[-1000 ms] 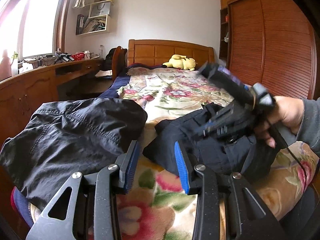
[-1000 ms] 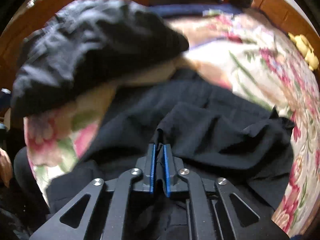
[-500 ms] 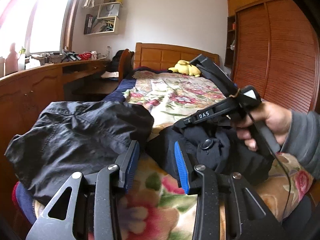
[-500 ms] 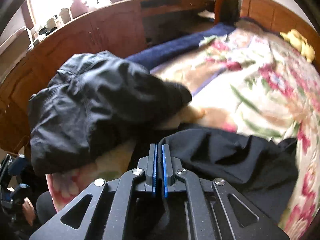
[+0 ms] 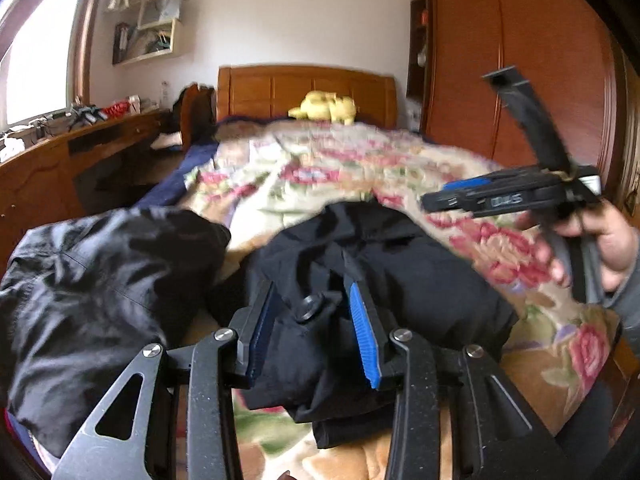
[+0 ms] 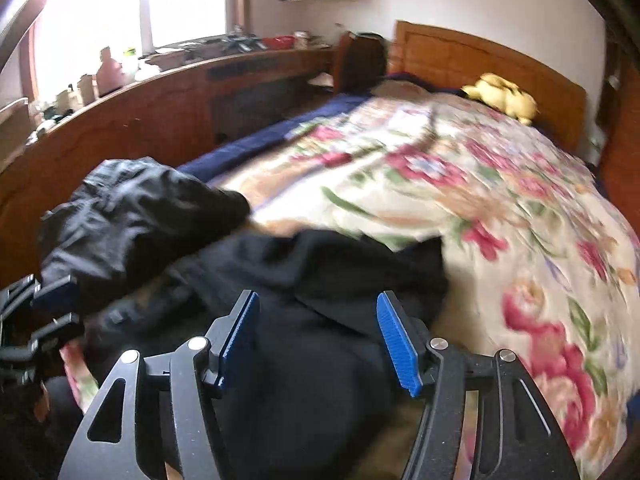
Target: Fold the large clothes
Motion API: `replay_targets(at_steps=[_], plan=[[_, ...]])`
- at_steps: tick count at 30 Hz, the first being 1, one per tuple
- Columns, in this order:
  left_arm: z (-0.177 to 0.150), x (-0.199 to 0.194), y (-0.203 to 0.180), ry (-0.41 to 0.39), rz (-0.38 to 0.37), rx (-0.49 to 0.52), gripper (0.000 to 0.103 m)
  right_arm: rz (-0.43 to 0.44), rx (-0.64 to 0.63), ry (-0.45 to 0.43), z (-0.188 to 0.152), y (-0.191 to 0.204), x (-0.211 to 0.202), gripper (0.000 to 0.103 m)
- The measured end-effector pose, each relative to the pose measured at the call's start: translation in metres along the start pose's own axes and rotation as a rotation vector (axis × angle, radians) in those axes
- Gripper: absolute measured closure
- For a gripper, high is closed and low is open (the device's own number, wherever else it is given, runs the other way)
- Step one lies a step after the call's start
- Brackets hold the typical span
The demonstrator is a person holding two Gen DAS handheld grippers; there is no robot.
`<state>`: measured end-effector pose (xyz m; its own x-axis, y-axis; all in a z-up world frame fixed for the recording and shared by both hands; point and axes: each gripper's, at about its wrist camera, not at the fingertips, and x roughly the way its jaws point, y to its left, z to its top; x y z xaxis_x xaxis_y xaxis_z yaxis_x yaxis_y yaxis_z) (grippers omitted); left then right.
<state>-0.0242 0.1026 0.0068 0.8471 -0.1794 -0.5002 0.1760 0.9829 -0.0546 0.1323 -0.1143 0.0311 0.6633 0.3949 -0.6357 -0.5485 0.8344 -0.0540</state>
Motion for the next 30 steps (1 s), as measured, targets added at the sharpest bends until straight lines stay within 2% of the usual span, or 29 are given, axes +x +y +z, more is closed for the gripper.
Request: replay_targets(at_steps=[5, 11, 16, 30], plan=[[-0.020, 0.021, -0.001, 0.101, 0.031, -0.008, 0.064, -0.030, 0.048, 0.037, -0.024, -0.023, 0.019, 0.040], [-0.048, 0.033, -0.007, 0.201, 0.029, -0.019, 0.064, -0.017, 0.118, 0.102, -0.029, -0.049, 0.074, 0.037], [-0.053, 0.031, -0.005, 0.230, 0.021, -0.051, 0.064, 0.033, 0.149, 0.124, -0.026, -0.063, 0.105, 0.026], [-0.065, 0.027, 0.003, 0.333, -0.026, -0.136, 0.063, 0.043, 0.134, 0.107, -0.028, -0.067, 0.132, 0.019]])
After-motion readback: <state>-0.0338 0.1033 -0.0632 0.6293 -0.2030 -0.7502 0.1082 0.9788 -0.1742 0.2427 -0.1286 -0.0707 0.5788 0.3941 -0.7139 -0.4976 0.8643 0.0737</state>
